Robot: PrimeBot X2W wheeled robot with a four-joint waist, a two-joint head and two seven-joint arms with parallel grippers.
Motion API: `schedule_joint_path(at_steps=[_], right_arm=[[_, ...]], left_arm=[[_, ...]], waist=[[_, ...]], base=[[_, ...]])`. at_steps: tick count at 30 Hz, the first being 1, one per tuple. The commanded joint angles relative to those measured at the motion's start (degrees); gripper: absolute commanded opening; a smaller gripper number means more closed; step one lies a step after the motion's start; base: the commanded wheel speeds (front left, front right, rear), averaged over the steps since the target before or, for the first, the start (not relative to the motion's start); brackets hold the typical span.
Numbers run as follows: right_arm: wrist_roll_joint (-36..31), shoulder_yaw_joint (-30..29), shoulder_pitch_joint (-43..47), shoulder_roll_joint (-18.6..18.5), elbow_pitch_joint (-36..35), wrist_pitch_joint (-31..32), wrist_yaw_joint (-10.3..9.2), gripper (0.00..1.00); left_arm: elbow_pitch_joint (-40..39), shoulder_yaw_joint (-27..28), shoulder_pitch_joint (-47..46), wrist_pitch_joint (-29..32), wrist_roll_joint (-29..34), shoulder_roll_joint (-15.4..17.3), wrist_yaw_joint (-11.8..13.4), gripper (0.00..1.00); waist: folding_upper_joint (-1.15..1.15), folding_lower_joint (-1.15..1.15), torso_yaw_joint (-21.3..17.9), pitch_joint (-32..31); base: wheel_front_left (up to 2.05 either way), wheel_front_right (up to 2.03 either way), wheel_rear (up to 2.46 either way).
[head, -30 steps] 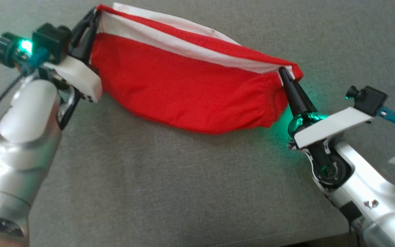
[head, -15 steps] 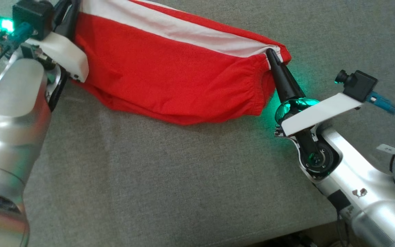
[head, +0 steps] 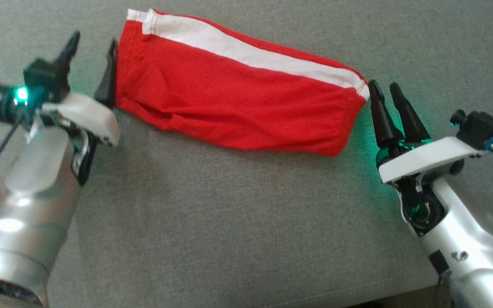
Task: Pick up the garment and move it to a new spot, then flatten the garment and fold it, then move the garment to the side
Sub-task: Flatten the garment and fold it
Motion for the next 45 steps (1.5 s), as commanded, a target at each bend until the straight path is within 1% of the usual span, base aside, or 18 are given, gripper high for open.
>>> schedule_joint_path(at_steps=[1,4,6,7,9,12,16,18,21,25,26,30,32,35,36,37,41,45], right_arm=[[-1.0,0.0,1.3,1.1,-1.2,-0.4,-0.05,1.0],[-3.4,-1.1,1.9,1.3,-0.8,-0.4,-0.05,1.0],[-7.3,-3.7,1.8,1.2,-0.8,-0.4,-0.05,1.0],[-7.3,-3.7,1.8,1.2,-0.8,-0.4,-0.05,1.0],[-12.8,-7.7,2.1,1.6,-0.8,-0.4,-0.05,1.0],[-21.9,-14.2,3.3,3.5,-1.7,-0.4,-0.05,1.0],[-32.4,-19.9,5.3,6.4,-3.7,-0.4,-0.05,1.0],[-35.8,-21.9,6.1,7.6,-4.4,-0.4,-0.05,1.0],[-38.9,-24.1,7.1,8.9,-4.7,-0.4,-0.05,1.0],[-40.5,-25.4,7.9,9.9,-4.7,-0.4,-0.05,1.0],[-40.8,-25.6,8.0,10.1,-4.6,-0.4,-0.05,1.0],[-42.6,-26.6,8.1,10.6,-4.8,-0.4,-0.05,1.0],[-45.1,-26.6,8.1,10.5,-5.0,-0.4,-0.05,1.0],[-46.6,-27.5,8.3,11.0,-4.8,-0.4,-0.05,1.0],[-47.1,-27.6,8.5,11.2,-4.8,-0.4,-0.05,1.0],[-47.3,-27.8,8.7,11.4,-4.7,-0.4,-0.05,1.0],[-47.9,-28.5,9.7,12.0,-3.7,-0.4,-0.05,1.0],[-48.5,-29.3,11.0,12.2,-2.6,-0.4,-0.05,1.0]], left_arm=[[-2.0,2.7,0.0,-0.5,-0.4,1.6,0.3,1.0],[-4.4,5.0,2.7,-0.5,0.3,1.2,0.9,1.0],[-5.9,6.5,4.4,-0.5,1.1,1.0,1.5,1.0],[-5.9,6.5,4.4,-0.5,1.1,1.0,1.5,1.0],[-6.9,7.7,5.9,-0.5,1.6,0.3,1.9,1.0],[-7.8,9.6,7.2,-0.5,2.2,-0.9,2.1,1.0],[-7.6,11.3,7.4,-0.5,3.3,-2.7,1.8,1.0],[-7.0,12.0,7.0,-0.5,3.7,-3.8,1.7,1.0],[-5.3,12.9,6.0,-0.5,3.9,-5.2,0.9,1.0],[-0.8,12.4,4.7,-0.5,4.7,-6.7,-0.3,1.0],[0.9,12.0,4.4,-0.5,5.0,-7.0,-0.2,1.0],[8.0,11.2,2.9,0.5,5.8,-7.5,1.3,1.0],[11.1,10.3,2.4,2.3,6.1,-8.0,0.8,1.0],[14.8,9.2,2.2,4.6,6.3,-8.8,0.0,1.0],[15.7,8.9,2.3,5.1,6.3,-9.1,-0.4,0.55],[16.3,8.4,2.4,5.3,6.4,-9.4,-0.7,0.0],[17.4,7.8,4.0,3.8,6.0,-10.7,-1.5,0.0],[16.3,10.0,6.6,0.4,3.8,-11.7,-0.2,0.0]], waist=[[0.0,0.01,0.5,-0.8],[0.0,0.01,0.9,-1.7],[0.0,0.01,0.9,-2.1],[0.0,0.01,0.9,-2.1],[0.0,0.01,0.9,-2.3],[0.0,0.01,0.9,-2.3],[0.0,0.01,0.7,-1.7],[0.0,0.01,0.6,-1.3],[0.0,0.01,0.3,-0.9],[0.0,0.01,-0.1,-0.8],[0.0,0.01,-0.2,-0.8],[0.0,0.01,-0.6,-0.7],[0.0,0.01,-0.7,-0.7],[0.0,0.01,-0.3,-1.0],[0.0,0.01,-0.1,-1.3],[0.0,0.01,0.2,-1.7],[0.0,0.01,1.7,-3.9],[0.0,0.01,3.9,-7.4]], base=[[0.0,0.0,0.0],[0.0,0.0,0.0],[0.0,0.0,0.0],[0.0,0.0,0.0],[0.0,0.0,0.0],[0.0,0.0,0.0],[0.0,0.0,0.0],[0.0,0.0,0.0],[0.0,0.0,0.0],[0.0,0.0,0.0],[0.0,0.0,0.0],[0.0,0.0,0.0],[0.0,0.0,0.0],[0.0,0.0,0.0],[0.0,0.0,0.0],[0.0,0.0,0.0],[0.0,0.0,0.0],[0.0,0.0,0.0]])
